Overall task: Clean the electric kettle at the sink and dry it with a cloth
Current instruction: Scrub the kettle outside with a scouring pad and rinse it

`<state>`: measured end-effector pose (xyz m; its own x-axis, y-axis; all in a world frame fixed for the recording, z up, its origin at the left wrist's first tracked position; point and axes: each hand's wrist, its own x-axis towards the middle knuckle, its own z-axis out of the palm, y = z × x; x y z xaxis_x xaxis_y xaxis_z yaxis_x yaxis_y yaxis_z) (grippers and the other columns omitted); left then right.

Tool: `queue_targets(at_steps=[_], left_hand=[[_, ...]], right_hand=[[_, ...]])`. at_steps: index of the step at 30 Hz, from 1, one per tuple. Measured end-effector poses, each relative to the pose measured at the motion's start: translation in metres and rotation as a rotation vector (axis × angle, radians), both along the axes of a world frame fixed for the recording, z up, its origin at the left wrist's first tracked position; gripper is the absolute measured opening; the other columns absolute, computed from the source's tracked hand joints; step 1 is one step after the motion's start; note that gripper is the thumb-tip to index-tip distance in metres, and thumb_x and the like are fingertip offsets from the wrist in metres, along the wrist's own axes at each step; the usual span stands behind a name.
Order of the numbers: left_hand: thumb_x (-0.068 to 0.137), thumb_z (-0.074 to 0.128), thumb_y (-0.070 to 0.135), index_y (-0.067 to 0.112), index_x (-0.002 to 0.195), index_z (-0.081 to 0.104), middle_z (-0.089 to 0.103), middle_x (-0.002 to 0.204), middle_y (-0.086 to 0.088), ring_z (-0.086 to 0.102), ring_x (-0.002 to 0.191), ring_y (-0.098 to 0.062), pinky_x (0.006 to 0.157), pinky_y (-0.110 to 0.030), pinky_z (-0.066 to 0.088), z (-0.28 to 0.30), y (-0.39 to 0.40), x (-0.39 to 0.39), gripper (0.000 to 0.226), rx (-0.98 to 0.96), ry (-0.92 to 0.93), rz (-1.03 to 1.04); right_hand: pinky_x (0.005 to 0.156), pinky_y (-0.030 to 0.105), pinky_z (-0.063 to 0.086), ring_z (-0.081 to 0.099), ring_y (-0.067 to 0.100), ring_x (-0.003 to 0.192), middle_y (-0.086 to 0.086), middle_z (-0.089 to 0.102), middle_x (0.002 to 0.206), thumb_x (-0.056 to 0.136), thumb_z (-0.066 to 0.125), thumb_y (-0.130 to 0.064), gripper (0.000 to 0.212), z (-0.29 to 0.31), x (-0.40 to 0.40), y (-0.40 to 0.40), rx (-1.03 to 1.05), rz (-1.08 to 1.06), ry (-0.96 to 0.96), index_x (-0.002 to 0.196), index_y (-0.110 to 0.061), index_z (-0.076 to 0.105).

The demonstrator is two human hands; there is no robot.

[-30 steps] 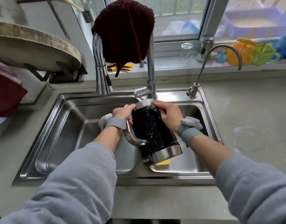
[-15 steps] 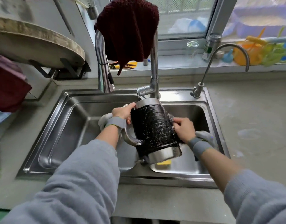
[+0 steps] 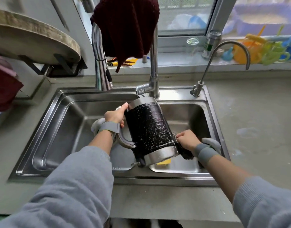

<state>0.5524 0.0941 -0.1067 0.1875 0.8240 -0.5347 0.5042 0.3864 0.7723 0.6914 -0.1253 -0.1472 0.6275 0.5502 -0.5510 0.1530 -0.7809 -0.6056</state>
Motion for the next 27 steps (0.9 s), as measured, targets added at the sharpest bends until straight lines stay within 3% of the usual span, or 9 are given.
queue_targets(at_steps=[1, 5, 8, 11, 13, 16, 20, 24, 27], left_hand=[[0.074, 0.072, 0.050, 0.004, 0.091, 0.066, 0.045, 0.055, -0.002, 0.040, 0.040, -0.015, 0.032, -0.016, 0.033, 0.003, -0.002, 0.001, 0.049, -0.012, -0.015, 0.015], [0.075, 0.074, 0.044, 0.005, 0.080, 0.061, 0.046, 0.054, -0.002, 0.038, 0.036, -0.012, 0.033, -0.016, 0.032, 0.011, -0.022, 0.012, 0.041, -0.031, -0.078, 0.020], [0.077, 0.073, 0.043, 0.009, 0.064, 0.054, 0.044, 0.051, -0.003, 0.037, 0.032, -0.012, 0.035, -0.018, 0.033, 0.027, -0.042, 0.024, 0.042, 0.014, -0.150, -0.044], [0.070, 0.073, 0.054, 0.017, 0.044, 0.043, 0.041, 0.044, -0.003, 0.039, 0.033, -0.018, 0.043, -0.025, 0.036, 0.047, -0.048, 0.034, 0.054, 0.189, -0.209, -0.130], [0.067, 0.072, 0.059, 0.016, 0.040, 0.045, 0.047, 0.043, 0.000, 0.045, 0.040, -0.017, 0.050, -0.026, 0.038, 0.066, -0.048, 0.037, 0.058, 0.365, -0.197, -0.245], [0.074, 0.073, 0.051, 0.016, 0.044, 0.050, 0.053, 0.045, 0.005, 0.046, 0.043, -0.007, 0.049, -0.023, 0.036, 0.095, -0.055, 0.040, 0.052, 0.669, -0.177, -0.477], [0.068, 0.066, 0.064, 0.014, 0.057, 0.057, 0.060, 0.056, -0.003, 0.052, 0.054, -0.018, 0.052, -0.029, 0.039, 0.114, -0.066, 0.039, 0.052, 1.036, 0.031, -0.603], [0.076, 0.063, 0.064, 0.022, 0.066, 0.053, 0.062, 0.068, -0.003, 0.058, 0.066, -0.024, 0.060, -0.026, 0.034, 0.108, -0.068, 0.022, 0.045, 1.269, 0.171, -0.923], [0.083, 0.054, 0.063, 0.018, 0.089, 0.063, 0.070, 0.085, -0.007, 0.065, 0.080, -0.028, 0.064, -0.027, 0.033, 0.094, -0.071, 0.007, 0.047, 1.344, 0.259, -1.205]], right_hand=[[0.075, 0.031, 0.049, 0.059, 0.023, 0.074, 0.004, 0.066, 0.063, 0.077, 0.053, -0.002, 0.026, 0.001, 0.003, -0.003, 0.015, -0.008, 0.043, 0.065, -0.015, 0.072], [0.088, 0.037, 0.055, 0.068, 0.021, 0.086, 0.001, 0.075, 0.084, 0.072, 0.064, -0.018, 0.018, 0.004, 0.033, 0.027, 0.312, -0.235, 0.094, 0.084, -0.017, 0.078], [0.088, 0.039, 0.056, 0.069, 0.021, 0.087, -0.002, 0.075, 0.085, 0.072, 0.060, -0.020, 0.025, 0.019, 0.047, 0.036, 0.388, -0.284, 0.048, 0.091, -0.020, 0.077], [0.083, 0.034, 0.054, 0.066, 0.018, 0.080, -0.004, 0.073, 0.084, 0.080, 0.057, -0.012, 0.025, 0.049, 0.053, 0.027, 0.451, -0.321, 0.008, 0.097, -0.016, 0.076], [0.083, 0.030, 0.051, 0.063, 0.017, 0.083, -0.002, 0.070, 0.090, 0.084, 0.055, -0.007, 0.027, 0.070, 0.058, 0.022, 0.514, -0.383, -0.040, 0.104, -0.011, 0.073], [0.094, 0.040, 0.052, 0.065, 0.027, 0.097, 0.008, 0.072, 0.102, 0.080, 0.056, -0.008, 0.029, 0.082, 0.071, 0.022, 0.530, -0.490, -0.128, 0.103, -0.013, 0.073], [0.097, 0.045, 0.050, 0.065, 0.030, 0.102, 0.008, 0.073, 0.101, 0.075, 0.055, -0.017, 0.024, 0.077, 0.075, 0.016, 0.484, -0.474, -0.197, 0.085, -0.024, 0.075], [0.098, 0.037, 0.049, 0.064, 0.023, 0.101, 0.007, 0.071, 0.103, 0.084, 0.057, -0.010, 0.026, 0.101, 0.048, 0.021, 0.539, -0.423, -0.260, 0.104, -0.014, 0.073], [0.097, 0.035, 0.049, 0.065, 0.021, 0.101, 0.008, 0.072, 0.104, 0.086, 0.056, -0.007, 0.026, 0.109, 0.035, 0.029, 0.624, -0.301, -0.309, 0.106, -0.011, 0.072]])
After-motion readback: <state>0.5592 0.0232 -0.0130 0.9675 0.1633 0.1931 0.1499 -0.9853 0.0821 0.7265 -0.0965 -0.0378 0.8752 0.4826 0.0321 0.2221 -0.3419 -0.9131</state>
